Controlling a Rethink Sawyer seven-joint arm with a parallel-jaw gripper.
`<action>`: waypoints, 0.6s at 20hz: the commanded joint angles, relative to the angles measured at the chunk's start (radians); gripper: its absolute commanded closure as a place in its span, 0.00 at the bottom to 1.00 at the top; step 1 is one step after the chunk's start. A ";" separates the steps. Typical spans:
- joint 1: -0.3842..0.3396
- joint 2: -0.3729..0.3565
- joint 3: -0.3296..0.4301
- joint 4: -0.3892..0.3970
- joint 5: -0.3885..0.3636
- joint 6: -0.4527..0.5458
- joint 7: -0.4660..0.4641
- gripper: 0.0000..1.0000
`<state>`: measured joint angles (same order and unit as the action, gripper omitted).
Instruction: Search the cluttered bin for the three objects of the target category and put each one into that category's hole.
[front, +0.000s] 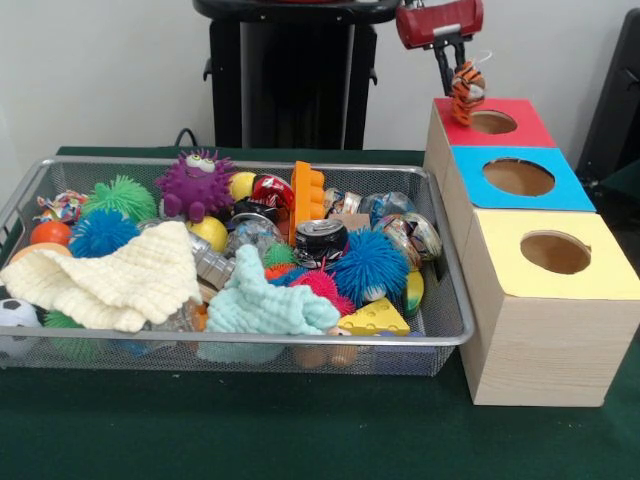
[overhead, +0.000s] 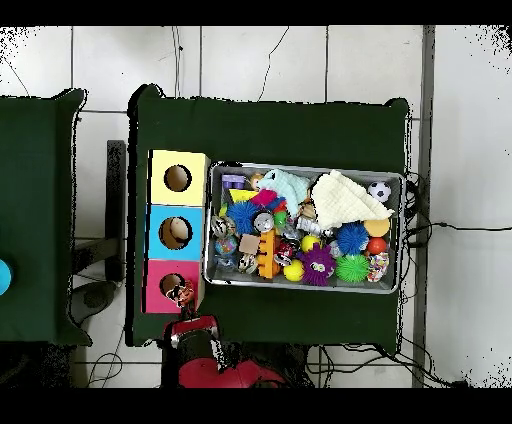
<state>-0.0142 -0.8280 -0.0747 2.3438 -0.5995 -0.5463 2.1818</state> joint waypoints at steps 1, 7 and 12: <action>-0.019 -0.033 0.071 -0.003 -0.024 0.084 0.106 1.00; 0.129 0.070 -0.038 -0.016 0.136 -0.056 0.115 1.00; 0.163 0.076 -0.028 -0.026 0.170 -0.040 0.131 1.00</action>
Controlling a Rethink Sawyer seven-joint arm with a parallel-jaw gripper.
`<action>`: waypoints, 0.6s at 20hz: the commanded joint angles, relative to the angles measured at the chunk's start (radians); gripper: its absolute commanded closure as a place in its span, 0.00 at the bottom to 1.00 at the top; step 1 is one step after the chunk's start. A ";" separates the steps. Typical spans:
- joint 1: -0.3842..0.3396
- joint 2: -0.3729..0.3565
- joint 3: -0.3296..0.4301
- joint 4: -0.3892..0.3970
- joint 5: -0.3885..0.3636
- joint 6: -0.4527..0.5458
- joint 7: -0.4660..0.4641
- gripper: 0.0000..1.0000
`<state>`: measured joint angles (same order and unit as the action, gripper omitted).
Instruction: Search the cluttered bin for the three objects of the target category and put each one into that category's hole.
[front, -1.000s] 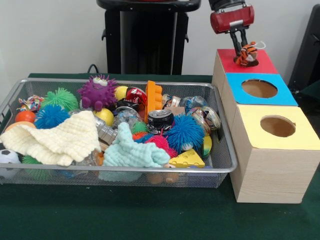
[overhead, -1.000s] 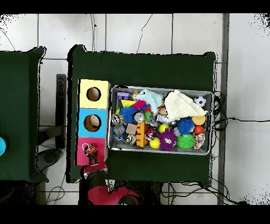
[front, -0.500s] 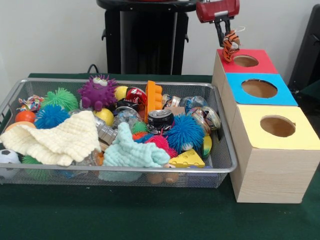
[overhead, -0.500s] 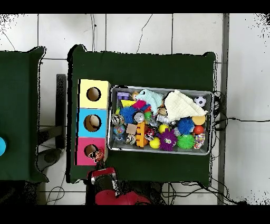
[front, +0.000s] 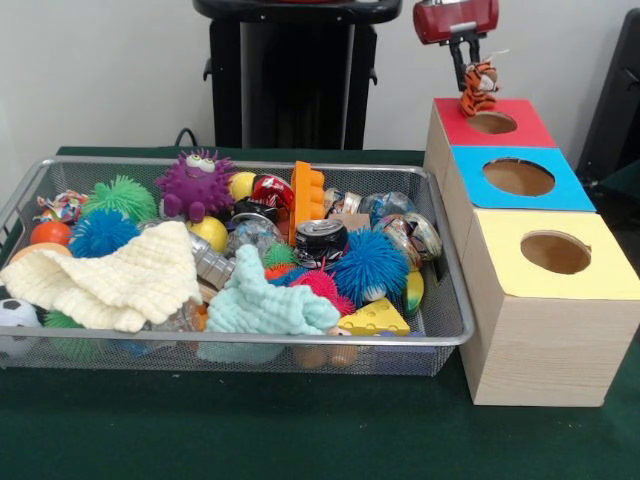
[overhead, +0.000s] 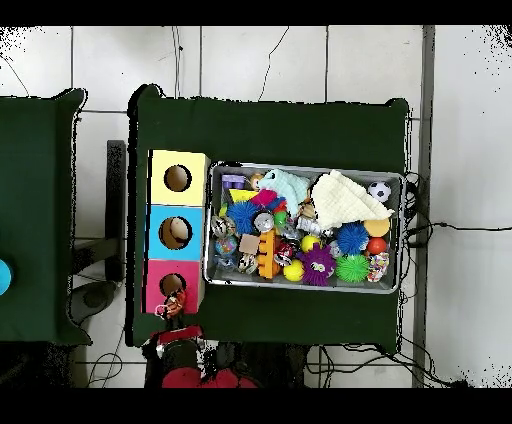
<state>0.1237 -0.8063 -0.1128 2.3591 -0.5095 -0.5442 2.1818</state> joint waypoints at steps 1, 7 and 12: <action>0.033 0.061 0.014 -0.044 0.088 -0.042 0.136 1.00; 0.118 0.042 0.022 -0.014 0.194 -0.034 0.173 1.00; 0.084 0.102 0.029 -0.037 0.167 -0.091 0.174 1.00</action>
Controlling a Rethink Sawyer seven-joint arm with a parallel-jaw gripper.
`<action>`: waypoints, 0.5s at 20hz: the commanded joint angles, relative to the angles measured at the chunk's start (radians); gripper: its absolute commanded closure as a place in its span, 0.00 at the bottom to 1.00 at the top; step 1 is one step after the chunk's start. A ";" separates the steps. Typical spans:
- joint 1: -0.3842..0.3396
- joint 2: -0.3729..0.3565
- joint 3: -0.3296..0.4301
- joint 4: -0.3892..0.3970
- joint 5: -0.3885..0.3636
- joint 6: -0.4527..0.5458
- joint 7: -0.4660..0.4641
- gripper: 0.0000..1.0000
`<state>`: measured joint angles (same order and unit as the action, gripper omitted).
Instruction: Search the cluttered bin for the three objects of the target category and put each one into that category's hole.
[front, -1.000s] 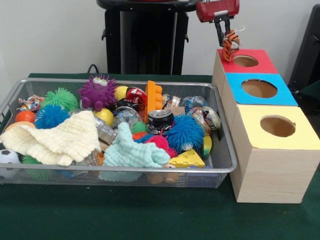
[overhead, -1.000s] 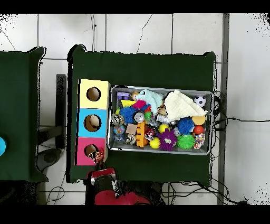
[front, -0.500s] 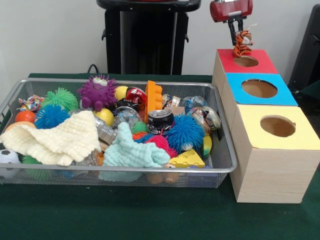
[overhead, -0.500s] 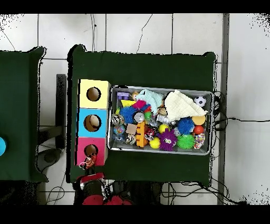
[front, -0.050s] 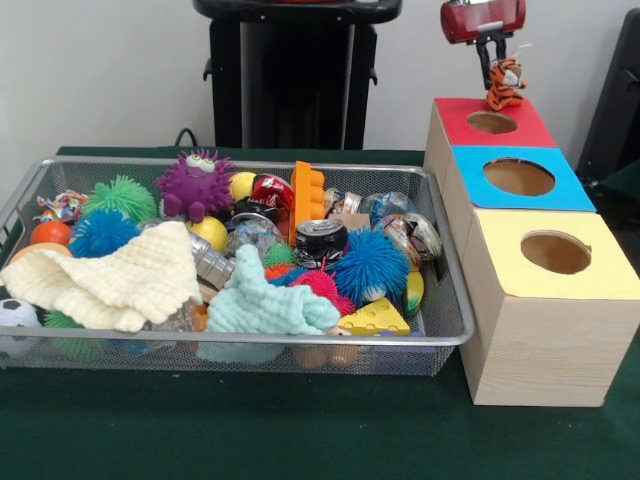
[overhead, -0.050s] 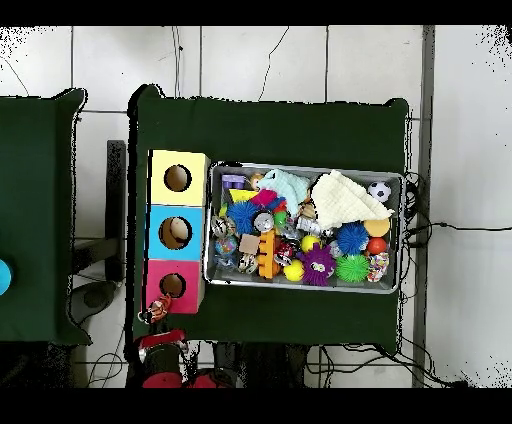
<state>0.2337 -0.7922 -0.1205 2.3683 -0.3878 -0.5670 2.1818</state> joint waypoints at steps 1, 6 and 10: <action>-0.038 0.102 0.040 -0.053 0.035 -0.081 0.175 1.00; -0.102 0.141 0.062 -0.088 -0.013 -0.110 0.170 1.00; -0.165 0.160 0.098 -0.121 -0.063 -0.097 0.155 1.00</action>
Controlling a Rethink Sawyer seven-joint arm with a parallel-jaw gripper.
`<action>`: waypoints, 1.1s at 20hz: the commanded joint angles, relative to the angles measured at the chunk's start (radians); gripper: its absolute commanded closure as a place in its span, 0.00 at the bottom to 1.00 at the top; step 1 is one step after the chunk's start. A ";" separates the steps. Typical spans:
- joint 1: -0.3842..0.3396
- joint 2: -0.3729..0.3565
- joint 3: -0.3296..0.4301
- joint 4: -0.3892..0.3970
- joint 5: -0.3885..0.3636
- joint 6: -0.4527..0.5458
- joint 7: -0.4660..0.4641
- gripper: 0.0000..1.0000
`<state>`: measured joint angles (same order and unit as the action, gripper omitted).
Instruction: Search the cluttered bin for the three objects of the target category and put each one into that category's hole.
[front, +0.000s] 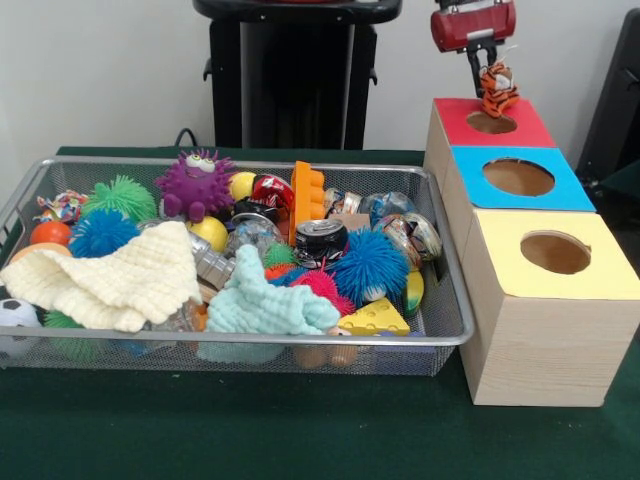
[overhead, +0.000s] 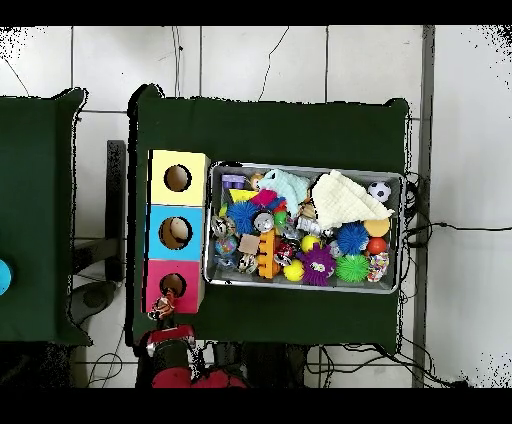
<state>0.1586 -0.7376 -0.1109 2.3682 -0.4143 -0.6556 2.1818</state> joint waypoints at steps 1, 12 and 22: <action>-0.099 0.105 0.092 -0.124 -0.041 -0.006 0.152 1.00; -0.150 0.090 0.133 -0.120 -0.047 0.017 0.133 1.00; -0.164 0.056 0.128 -0.100 -0.037 0.032 0.134 1.00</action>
<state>0.0337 -0.7151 -0.0522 2.3680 -0.4627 -0.6796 2.1818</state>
